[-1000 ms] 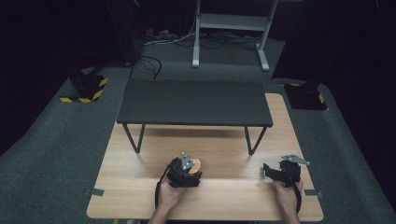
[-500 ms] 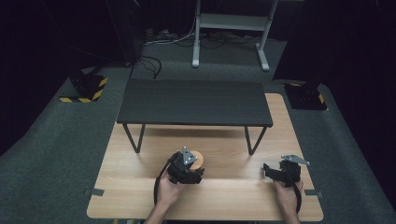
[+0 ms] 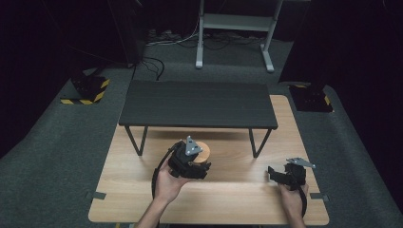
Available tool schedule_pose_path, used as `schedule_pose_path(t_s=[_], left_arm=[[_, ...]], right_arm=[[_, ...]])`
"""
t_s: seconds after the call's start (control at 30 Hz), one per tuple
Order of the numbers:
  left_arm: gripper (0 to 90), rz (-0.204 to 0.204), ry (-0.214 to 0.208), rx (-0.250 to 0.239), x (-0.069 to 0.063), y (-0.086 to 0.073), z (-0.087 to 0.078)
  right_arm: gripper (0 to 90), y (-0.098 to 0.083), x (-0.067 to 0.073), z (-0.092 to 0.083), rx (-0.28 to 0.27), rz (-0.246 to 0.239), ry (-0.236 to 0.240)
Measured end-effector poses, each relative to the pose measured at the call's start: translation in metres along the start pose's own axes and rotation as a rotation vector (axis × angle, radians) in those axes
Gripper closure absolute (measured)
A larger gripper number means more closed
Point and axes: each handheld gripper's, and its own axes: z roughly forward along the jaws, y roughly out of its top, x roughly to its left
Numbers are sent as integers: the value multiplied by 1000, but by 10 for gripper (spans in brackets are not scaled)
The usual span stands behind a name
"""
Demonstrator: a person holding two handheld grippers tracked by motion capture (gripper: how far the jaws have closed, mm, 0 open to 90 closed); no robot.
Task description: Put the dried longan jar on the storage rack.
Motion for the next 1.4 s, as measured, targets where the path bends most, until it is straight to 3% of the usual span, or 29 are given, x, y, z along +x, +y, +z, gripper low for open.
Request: schedule_pose_path(t_s=[0.3, 0.57, 0.7, 0.97, 1.2, 1.4], left_arm=[[255, 36, -20, -37, 15, 40, -29], [255, 28, 6, -65, 34, 69, -33], [255, 5, 42, -65, 46, 86, -20], [255, -32, 78, -34, 60, 102, 7], [255, -63, 88, -24, 70, 104, 18], [255, -63, 86, -16, 73, 106, 22]], right_arm=[[99, 0, 1, 0, 1, -6, -1], [99, 0, 0, 0, 1, -8, 3], [99, 0, 0, 0, 1, -10, 4], [100, 0, -1, 0, -1, -7, 8], [100, 0, -1, 0, 0, -7, 7], [100, 0, 0, 0, 0, -10, 5]])
